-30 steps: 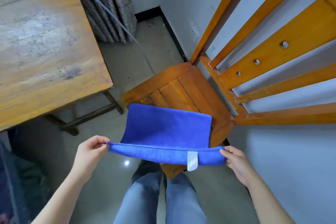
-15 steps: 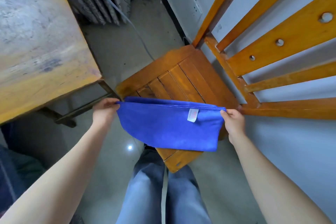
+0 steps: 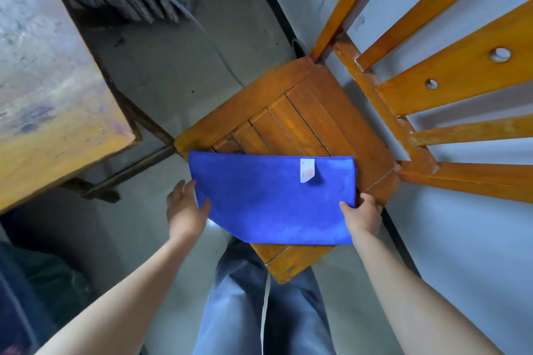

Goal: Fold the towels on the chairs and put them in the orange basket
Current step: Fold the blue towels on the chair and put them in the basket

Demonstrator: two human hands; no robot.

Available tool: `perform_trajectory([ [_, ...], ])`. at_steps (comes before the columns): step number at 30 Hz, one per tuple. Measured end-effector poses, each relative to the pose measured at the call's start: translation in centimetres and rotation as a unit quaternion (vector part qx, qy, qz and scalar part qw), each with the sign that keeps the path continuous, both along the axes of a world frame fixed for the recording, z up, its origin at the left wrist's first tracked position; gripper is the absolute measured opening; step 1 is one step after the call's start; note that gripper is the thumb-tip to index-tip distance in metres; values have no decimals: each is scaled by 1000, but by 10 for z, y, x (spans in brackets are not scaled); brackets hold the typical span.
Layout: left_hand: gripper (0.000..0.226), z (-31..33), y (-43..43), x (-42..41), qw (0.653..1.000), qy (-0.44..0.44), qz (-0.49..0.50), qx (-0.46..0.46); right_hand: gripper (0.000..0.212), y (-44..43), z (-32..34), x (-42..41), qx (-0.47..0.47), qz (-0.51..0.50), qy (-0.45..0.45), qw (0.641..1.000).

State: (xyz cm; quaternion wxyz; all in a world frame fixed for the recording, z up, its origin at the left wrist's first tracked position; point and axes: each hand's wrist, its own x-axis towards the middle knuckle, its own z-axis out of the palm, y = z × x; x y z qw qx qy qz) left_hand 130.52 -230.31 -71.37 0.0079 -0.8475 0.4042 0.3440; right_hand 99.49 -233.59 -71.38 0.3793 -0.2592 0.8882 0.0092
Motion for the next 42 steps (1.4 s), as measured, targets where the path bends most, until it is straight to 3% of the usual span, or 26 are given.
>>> perform_trajectory([
  [4, 60, 6, 13, -29, 962, -21, -272, -17, 51, -3, -2, -4, 9, -14, -26, 1000],
  [6, 67, 9, 12, -41, 942, -31, -334, 22, 28, -5, -3, -8, 17, 2, -52, 998],
  [8, 70, 12, 9, -51, 935, -37, -349, 49, 10, -6, -3, -13, 27, 6, -90, 996],
  [13, 62, 21, 4, -70, 940, 6, -329, 87, 39, -9, 13, -28, -53, -57, -125, 989],
  [17, 64, 24, -12, -87, 926, 29, -359, 113, 34, -6, 30, -55, -117, -127, -76, 982],
  [22, 64, 22, -36, -105, 923, 42, -366, 112, 32, -2, 41, -92, -92, 14, 35, 995],
  [26, 63, 24, -29, -103, 928, 32, -351, 119, 17, 3, 48, -96, -89, 61, -38, 993],
  [29, 61, 24, -20, -93, 934, 36, -337, 110, 21, 0, 62, -78, -125, 84, -75, 986],
  [32, 59, 24, -17, -82, 954, 107, -265, 87, 27, 0, 81, -41, -156, 153, -89, 972],
  [35, 57, 23, -17, -76, 962, 248, -79, 77, 22, 10, 91, 9, -148, 207, -142, 957],
  [37, 61, 23, -21, -75, 934, 337, 91, 73, 20, 19, 85, 40, -128, 227, -181, 948],
  [39, 46, 24, -26, -77, 889, 382, 247, 55, 23, 26, 73, 63, -91, 225, -203, 949],
  [42, 25, 32, -33, -81, 835, 419, 354, 54, 49, 32, 57, 85, -54, 191, -235, 951],
])
